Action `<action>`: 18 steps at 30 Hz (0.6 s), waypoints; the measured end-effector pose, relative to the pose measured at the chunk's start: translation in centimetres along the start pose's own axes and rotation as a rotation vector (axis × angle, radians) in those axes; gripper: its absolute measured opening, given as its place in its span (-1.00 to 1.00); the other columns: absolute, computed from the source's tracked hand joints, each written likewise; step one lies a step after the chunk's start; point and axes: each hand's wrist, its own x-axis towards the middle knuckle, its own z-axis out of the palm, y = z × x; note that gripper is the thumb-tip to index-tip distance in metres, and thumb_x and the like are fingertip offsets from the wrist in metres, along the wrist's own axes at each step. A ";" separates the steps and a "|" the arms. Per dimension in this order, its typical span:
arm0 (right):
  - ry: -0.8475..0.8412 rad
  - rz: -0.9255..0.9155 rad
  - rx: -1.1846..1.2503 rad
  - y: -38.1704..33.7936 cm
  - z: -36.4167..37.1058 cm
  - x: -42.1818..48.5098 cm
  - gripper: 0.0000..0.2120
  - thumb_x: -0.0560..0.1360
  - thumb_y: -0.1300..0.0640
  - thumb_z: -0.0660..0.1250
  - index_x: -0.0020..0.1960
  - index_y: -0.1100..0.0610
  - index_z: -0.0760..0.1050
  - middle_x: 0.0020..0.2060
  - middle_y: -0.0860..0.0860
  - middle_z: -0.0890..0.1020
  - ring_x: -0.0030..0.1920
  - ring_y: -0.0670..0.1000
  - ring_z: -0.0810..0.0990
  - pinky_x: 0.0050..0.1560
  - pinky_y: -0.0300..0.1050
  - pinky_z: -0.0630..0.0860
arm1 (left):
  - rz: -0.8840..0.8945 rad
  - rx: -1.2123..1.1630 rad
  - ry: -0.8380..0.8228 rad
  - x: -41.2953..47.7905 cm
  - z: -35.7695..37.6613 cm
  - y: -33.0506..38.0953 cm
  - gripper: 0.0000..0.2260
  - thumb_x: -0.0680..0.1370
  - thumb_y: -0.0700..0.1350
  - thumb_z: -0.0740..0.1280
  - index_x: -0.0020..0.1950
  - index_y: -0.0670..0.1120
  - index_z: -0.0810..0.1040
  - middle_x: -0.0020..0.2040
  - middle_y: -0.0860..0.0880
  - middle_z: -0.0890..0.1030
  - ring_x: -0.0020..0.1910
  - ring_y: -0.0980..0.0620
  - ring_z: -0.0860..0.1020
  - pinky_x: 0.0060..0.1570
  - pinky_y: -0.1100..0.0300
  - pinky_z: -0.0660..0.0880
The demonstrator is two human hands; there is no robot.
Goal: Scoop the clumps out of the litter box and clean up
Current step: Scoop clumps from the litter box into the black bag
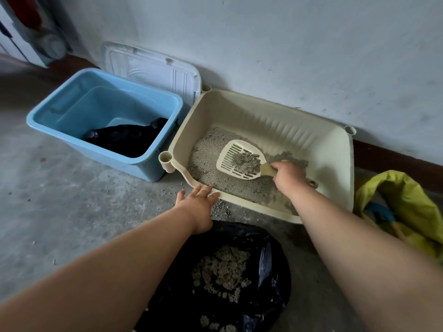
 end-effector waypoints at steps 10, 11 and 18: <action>-0.075 0.073 0.033 0.4 -1.1 -2.1 -0.57 0.48 0.41 0.24 0.24 0.05 0.55 0.19 0.12 0.55 0.04 0.14 0.56 0.11 0.09 0.52 | 0.020 -0.023 -0.003 -1.1 0.4 -0.3 -0.29 0.53 0.03 0.28 0.57 0.10 -0.06 0.59 0.08 -0.09 0.56 0.00 -0.13 0.48 -0.21 -0.11; -0.086 0.060 0.040 0.5 -1.1 -2.2 -0.57 0.47 0.41 0.25 0.24 0.04 0.55 0.18 0.11 0.56 0.02 0.12 0.57 0.10 0.08 0.53 | 0.020 -0.029 -0.002 -1.2 0.5 -0.3 -0.29 0.53 0.03 0.28 0.57 0.10 -0.06 0.59 0.08 -0.09 0.56 0.01 -0.12 0.48 -0.21 -0.11; -0.068 0.050 0.002 0.7 -1.8 -3.4 -0.52 0.50 0.36 0.24 0.33 -0.03 0.47 0.28 0.09 0.49 0.18 0.15 0.50 0.21 0.11 0.44 | 0.021 -0.043 -0.035 -2.5 1.0 -0.8 -0.30 0.53 0.05 0.28 0.57 0.10 -0.05 0.58 0.10 -0.07 0.56 0.02 -0.09 0.48 -0.18 -0.10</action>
